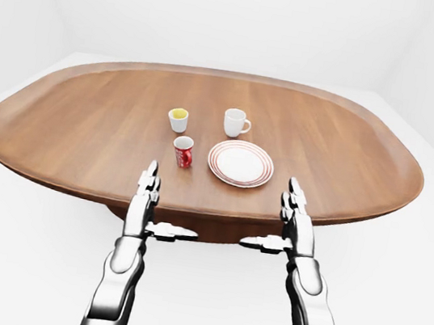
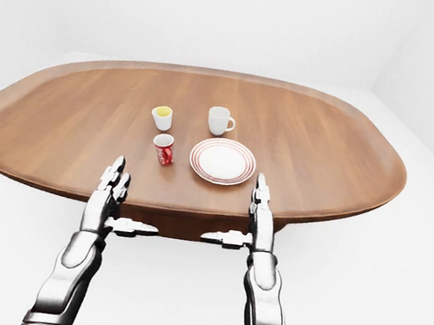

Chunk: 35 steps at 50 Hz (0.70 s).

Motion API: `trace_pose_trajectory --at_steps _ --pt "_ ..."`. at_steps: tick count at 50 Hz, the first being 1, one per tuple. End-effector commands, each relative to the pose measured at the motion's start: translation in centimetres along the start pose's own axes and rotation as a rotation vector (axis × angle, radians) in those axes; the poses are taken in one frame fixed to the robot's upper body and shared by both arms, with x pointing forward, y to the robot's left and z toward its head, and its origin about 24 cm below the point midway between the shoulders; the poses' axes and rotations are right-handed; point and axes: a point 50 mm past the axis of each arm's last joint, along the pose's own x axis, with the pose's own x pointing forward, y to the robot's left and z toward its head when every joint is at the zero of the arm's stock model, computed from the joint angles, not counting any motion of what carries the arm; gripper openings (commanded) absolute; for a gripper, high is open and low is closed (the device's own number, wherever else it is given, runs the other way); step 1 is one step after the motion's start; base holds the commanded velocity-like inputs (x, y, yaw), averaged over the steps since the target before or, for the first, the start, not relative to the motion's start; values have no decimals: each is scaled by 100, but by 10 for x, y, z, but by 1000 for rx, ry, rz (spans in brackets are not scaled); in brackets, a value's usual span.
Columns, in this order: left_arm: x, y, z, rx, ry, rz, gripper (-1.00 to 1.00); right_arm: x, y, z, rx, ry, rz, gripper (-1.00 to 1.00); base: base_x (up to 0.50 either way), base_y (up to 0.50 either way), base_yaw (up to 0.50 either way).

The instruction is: Pick up the red mug and put it on the plate

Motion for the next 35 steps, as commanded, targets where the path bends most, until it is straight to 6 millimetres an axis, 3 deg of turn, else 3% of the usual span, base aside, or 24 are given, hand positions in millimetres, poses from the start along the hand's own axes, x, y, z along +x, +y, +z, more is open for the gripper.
trace_pose_trajectory --at_steps 1,26,35 --pt "-2 7 2 0 -12 13 100 -2 -6 1 -30 -9 -8 100 0 0 0" --pt "-5 8 7 -33 -12 16 100 -3 -5 1 -53 -12 3 100 0 0 0" --pt "-7 8 8 -41 -10 17 100 -2 -6 -1 -56 -4 3 100 0 40 0"
